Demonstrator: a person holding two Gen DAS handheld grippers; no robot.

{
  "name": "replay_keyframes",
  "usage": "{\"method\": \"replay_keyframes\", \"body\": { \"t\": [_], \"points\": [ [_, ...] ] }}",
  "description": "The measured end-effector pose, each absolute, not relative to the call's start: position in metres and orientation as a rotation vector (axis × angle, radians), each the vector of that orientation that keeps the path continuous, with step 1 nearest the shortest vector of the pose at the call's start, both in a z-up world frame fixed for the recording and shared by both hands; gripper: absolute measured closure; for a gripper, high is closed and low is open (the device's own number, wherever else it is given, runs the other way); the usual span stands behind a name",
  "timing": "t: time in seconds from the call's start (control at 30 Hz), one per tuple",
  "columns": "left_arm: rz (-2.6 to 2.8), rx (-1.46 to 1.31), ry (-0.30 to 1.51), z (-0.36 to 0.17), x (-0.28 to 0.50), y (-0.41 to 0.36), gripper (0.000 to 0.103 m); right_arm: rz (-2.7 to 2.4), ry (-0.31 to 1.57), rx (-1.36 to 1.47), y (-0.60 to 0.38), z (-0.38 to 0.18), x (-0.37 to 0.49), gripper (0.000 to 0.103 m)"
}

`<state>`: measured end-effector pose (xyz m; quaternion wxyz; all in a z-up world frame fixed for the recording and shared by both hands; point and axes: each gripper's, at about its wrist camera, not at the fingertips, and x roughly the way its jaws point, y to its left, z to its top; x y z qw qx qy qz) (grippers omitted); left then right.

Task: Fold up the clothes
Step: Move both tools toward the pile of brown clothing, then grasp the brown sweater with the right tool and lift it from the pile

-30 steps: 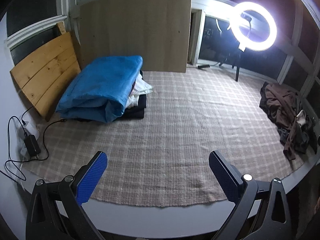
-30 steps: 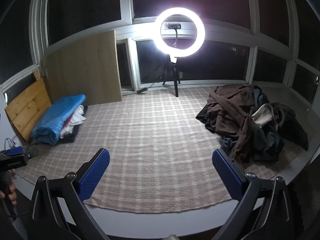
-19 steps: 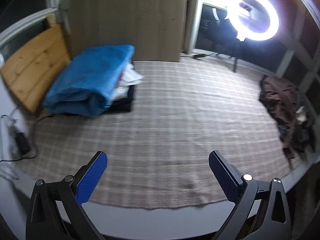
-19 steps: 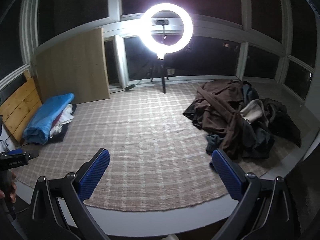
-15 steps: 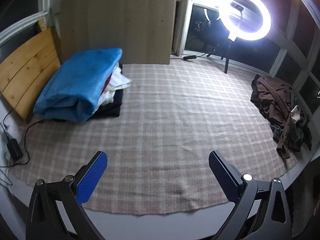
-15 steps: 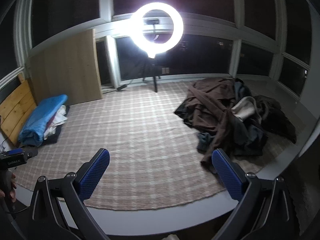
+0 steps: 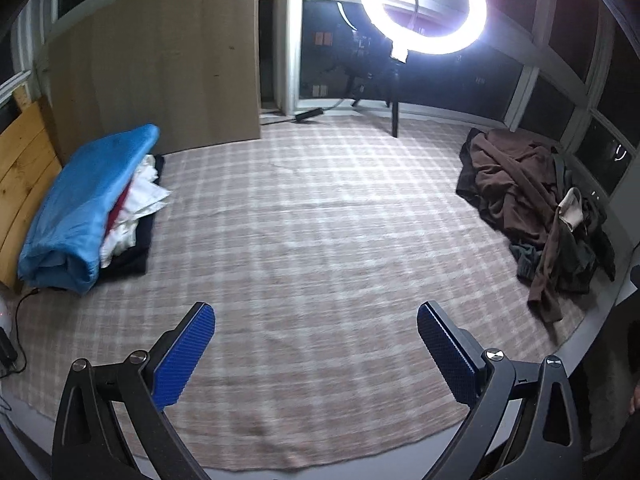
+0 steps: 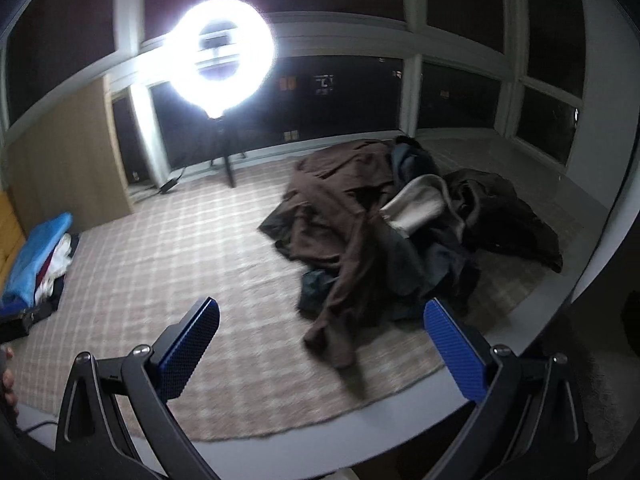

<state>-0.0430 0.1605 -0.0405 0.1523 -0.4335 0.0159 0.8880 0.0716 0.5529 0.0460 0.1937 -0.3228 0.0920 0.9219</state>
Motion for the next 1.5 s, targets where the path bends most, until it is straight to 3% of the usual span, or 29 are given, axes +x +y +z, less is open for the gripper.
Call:
{"method": "replay_keyframes", "body": {
  "t": [0.27,0.6,0.8,1.23,1.3,1.37,1.4,1.5],
  "points": [
    [2.603,-1.296,0.189,-0.022,-0.084,0.230,0.001,2.564,0.313,-0.837,0.655,0.057,0.043,0.000],
    [2.558,-1.229,0.089,0.024,-0.115,0.290,0.001,2.640,0.330,-0.695,0.762,0.102,0.007,0.000],
    [2.559,-1.202,0.043,0.049,-0.127,0.322,0.001,2.859,0.274,-0.810,0.759,0.104,-0.060,0.000],
    [2.639,-1.299,0.054,0.037,-0.148,0.304,0.001,2.904,-0.065,-1.318,0.660,-0.023,-0.252,0.004],
    [2.653,-1.306,0.046,0.034,-0.152,0.297,0.001,2.875,-0.082,-1.373,0.660,-0.040,-0.270,0.017],
    [2.664,-1.310,0.027,0.030,-0.157,0.288,0.001,2.823,-0.097,-1.466,0.663,-0.057,-0.287,0.064],
    [2.667,-1.311,0.018,0.028,-0.160,0.286,0.001,2.785,-0.105,-1.517,0.665,-0.067,-0.293,0.071],
    [2.669,-1.323,-0.015,0.021,-0.167,0.278,0.001,2.797,-0.107,-1.552,0.668,-0.076,-0.299,0.075]
  ]
}}
